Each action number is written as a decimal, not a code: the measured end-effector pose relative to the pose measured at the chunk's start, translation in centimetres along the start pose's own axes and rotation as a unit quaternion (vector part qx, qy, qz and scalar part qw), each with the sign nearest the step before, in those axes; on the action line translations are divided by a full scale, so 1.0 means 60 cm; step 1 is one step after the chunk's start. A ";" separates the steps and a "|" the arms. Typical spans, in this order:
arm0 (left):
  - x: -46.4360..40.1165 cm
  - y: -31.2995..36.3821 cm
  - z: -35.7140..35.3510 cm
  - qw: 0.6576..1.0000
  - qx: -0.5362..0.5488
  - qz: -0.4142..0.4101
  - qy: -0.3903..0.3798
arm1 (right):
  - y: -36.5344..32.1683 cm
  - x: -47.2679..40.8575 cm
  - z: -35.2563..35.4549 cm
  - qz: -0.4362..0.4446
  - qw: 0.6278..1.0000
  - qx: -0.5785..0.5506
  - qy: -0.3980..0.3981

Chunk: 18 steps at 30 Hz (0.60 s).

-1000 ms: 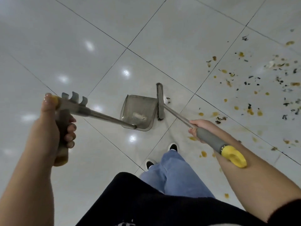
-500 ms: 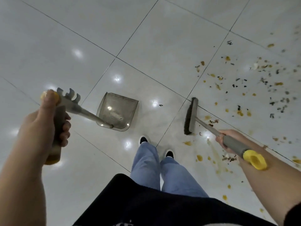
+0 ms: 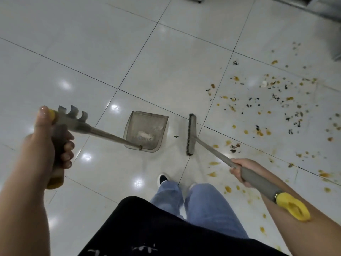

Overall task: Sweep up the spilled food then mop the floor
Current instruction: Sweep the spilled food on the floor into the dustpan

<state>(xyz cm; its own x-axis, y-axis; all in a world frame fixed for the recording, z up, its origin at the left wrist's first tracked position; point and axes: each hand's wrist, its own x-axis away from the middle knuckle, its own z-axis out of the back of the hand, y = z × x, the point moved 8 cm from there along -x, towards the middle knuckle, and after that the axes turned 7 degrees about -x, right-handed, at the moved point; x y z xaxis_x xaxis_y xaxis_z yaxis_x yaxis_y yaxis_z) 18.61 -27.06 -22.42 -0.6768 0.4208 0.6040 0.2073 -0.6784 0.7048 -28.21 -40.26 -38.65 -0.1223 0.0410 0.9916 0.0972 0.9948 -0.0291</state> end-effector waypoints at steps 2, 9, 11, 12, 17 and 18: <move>-0.006 0.008 -0.003 1.000 0.005 -0.005 -0.015 | 0.008 -0.019 -0.034 -0.026 1.000 -0.005 -0.011; 0.028 0.062 -0.085 0.996 -0.074 -0.052 0.000 | 0.015 -0.089 -0.148 -0.058 0.996 -0.026 -0.056; 0.038 0.069 -0.115 0.992 -0.112 -0.064 0.007 | 0.002 -0.100 -0.142 -0.047 0.998 0.019 -0.047; 0.039 0.070 -0.129 0.989 -0.133 -0.064 0.010 | -0.007 -0.100 -0.132 -0.050 0.998 0.021 -0.039; 0.027 0.084 -0.181 0.979 -0.193 -0.061 -0.007 | -0.061 -0.085 -0.040 -0.057 0.998 0.010 0.004; 0.024 0.089 -0.182 0.979 -0.194 -0.061 -0.003 | -0.072 -0.082 -0.018 -0.050 0.998 0.022 0.020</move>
<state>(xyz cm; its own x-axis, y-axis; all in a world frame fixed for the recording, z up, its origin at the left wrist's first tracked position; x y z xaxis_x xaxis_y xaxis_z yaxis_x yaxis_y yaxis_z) 11.02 -36.66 -21.83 -0.6748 0.5160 0.5277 -0.1596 -0.8001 0.5783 -26.94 -44.89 -43.28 -0.0888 -0.0616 0.9941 0.0424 0.9969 0.0656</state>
